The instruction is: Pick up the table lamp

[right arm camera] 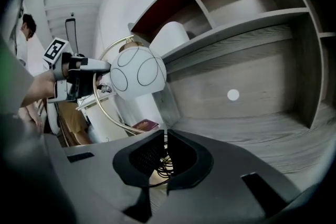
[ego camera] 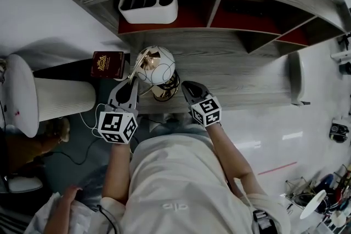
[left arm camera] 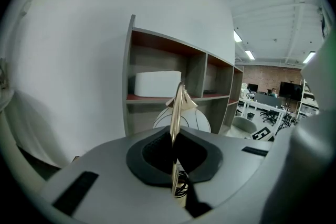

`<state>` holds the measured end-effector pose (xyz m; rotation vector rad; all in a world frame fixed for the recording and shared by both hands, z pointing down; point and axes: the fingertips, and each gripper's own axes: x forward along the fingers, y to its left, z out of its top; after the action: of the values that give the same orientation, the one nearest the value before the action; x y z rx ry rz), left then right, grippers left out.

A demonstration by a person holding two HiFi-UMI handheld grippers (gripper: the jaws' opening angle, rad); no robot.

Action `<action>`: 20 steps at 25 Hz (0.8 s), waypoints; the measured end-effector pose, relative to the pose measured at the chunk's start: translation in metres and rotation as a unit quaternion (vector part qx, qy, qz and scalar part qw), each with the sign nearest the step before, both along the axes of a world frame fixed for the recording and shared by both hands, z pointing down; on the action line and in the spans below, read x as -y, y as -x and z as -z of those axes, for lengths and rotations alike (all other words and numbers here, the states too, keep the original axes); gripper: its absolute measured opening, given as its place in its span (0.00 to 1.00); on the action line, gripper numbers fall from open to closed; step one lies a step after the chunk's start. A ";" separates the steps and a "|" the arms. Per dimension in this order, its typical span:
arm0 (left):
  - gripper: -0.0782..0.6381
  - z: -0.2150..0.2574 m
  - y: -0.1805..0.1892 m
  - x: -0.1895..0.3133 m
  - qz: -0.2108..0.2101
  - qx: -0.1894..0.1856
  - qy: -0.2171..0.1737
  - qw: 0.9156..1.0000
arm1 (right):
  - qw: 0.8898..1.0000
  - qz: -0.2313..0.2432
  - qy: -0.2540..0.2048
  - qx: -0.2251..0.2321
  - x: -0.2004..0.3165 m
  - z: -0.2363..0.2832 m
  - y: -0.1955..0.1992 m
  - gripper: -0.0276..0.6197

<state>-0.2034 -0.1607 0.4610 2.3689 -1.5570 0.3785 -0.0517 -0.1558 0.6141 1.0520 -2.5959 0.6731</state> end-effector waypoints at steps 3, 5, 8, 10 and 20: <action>0.13 0.000 0.010 0.005 -0.004 -0.005 0.002 1.000 | 1.000 0.004 -0.005 -0.012 0.010 -0.014 0.016 0.10; 0.13 0.001 0.017 0.007 -0.007 -0.013 0.006 1.000 | 1.000 0.012 -0.008 -0.022 0.015 -0.025 0.027 0.12; 0.13 0.001 0.025 0.010 -0.012 -0.026 0.010 1.000 | 0.999 0.026 -0.007 -0.047 0.022 -0.045 0.041 0.20; 0.13 0.001 0.028 0.011 -0.020 -0.030 0.010 0.999 | 0.998 0.027 -0.002 -0.060 0.028 -0.058 0.047 0.24; 0.13 0.000 0.036 0.016 -0.042 -0.027 0.017 0.999 | 0.993 0.057 0.030 -0.102 0.049 -0.110 0.078 0.33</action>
<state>-0.2391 -0.1765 0.4614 2.4040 -1.4194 0.3527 -0.1301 -0.2052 0.7236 0.8978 -2.4229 0.5790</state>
